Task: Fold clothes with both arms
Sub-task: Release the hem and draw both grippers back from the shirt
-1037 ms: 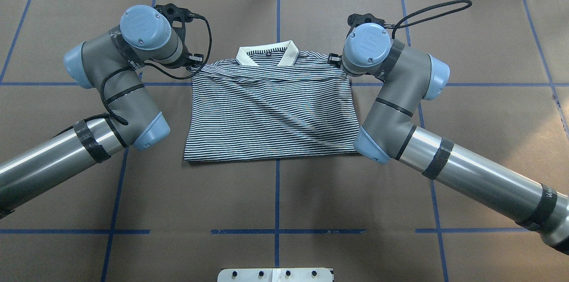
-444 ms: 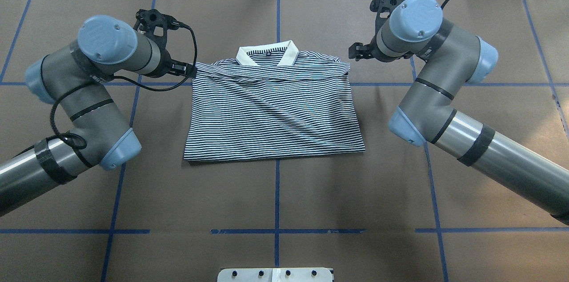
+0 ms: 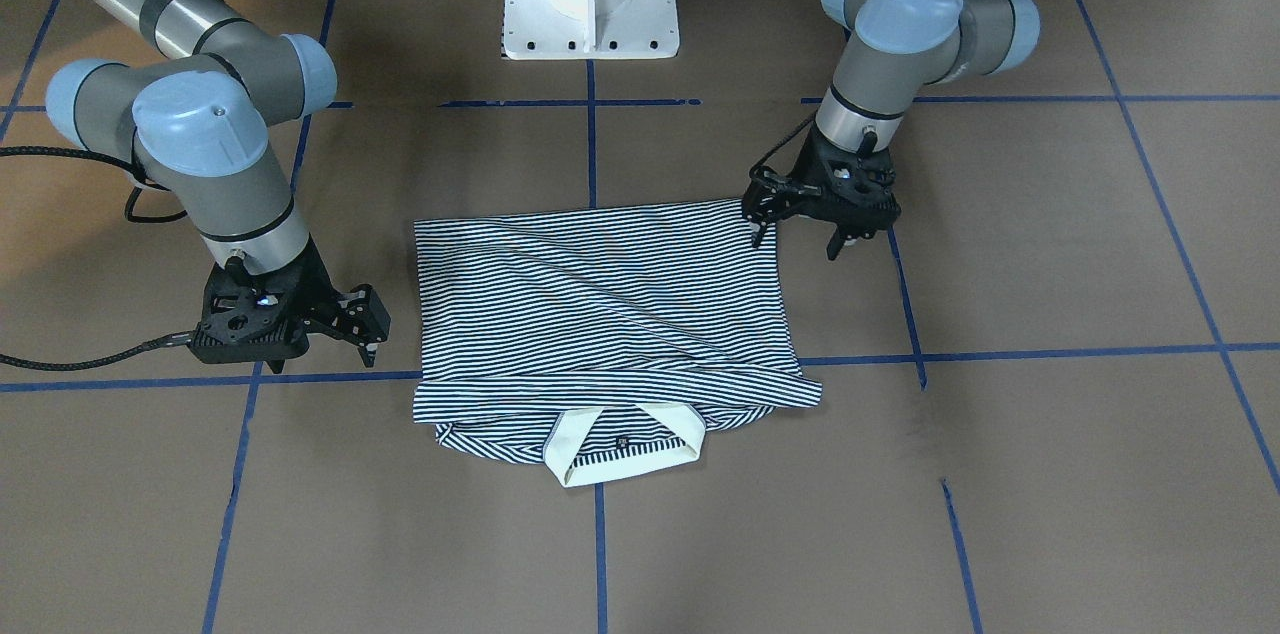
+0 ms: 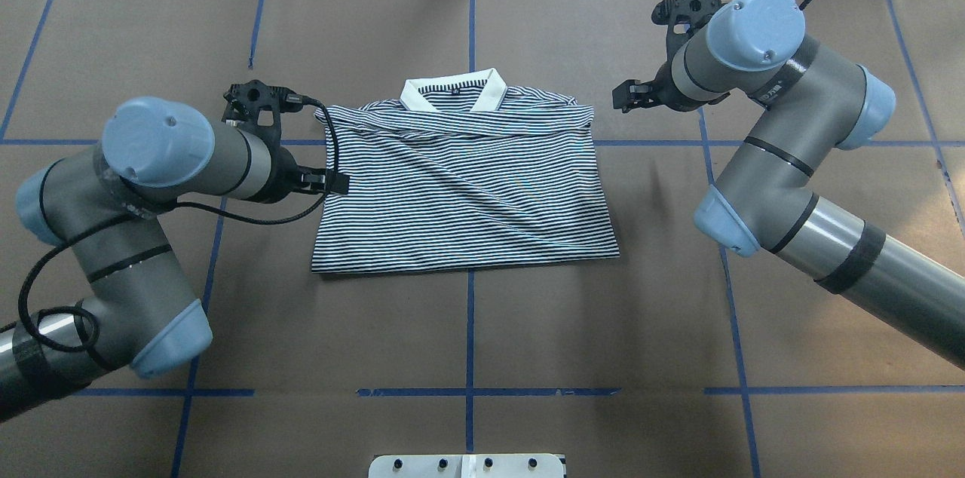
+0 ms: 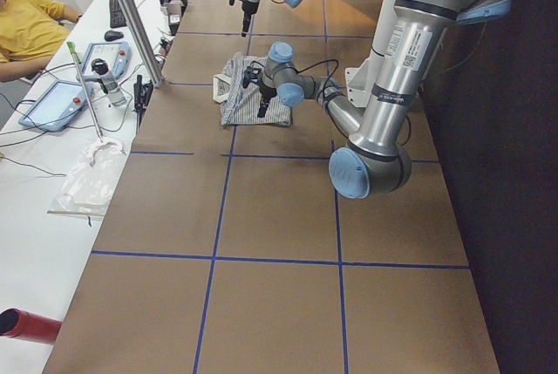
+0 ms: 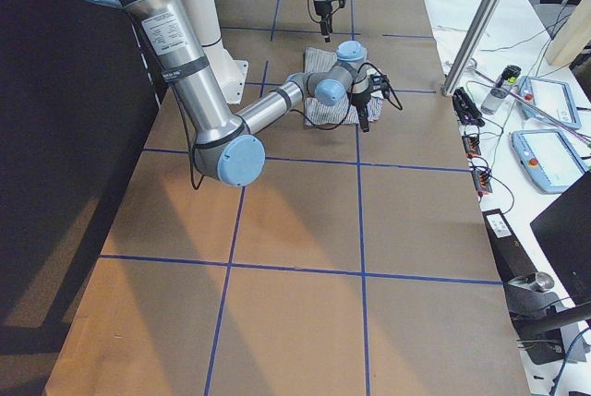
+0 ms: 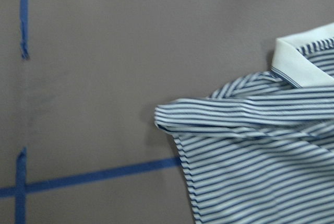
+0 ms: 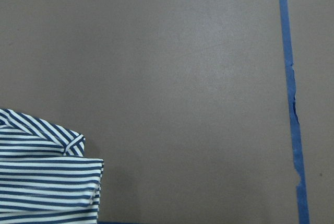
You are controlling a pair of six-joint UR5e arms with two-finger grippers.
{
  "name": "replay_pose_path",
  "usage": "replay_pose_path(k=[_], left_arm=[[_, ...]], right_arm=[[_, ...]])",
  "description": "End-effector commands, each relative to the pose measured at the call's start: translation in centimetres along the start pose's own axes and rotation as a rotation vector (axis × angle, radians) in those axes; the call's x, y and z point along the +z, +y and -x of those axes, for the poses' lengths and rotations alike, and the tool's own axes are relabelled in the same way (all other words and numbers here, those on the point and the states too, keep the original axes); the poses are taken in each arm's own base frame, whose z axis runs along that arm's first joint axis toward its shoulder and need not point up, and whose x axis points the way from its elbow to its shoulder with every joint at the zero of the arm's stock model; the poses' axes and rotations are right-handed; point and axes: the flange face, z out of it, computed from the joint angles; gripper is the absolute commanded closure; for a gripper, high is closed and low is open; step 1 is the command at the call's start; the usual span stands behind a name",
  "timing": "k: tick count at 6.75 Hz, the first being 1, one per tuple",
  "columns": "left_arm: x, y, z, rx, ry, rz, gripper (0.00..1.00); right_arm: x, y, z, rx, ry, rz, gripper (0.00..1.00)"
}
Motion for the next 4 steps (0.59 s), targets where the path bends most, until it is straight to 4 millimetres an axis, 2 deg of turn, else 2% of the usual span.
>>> replay_pose_path(k=[1, 2, 4], left_arm=[[1.9, 6.7, -2.1, -0.120, -0.009, 0.043, 0.36], [2.5, 7.9, -1.6, -0.140, -0.026, 0.054, 0.44], [2.7, 8.0, -1.3, -0.140, -0.036, 0.060, 0.44]], right_arm=[[-0.9, 0.5, -0.4, -0.001, -0.012, -0.005, 0.00], [-1.0, 0.5, -0.3, -0.001, -0.014, -0.007, 0.00], [-1.1, 0.6, -0.3, 0.002, -0.015, -0.009, 0.00]])
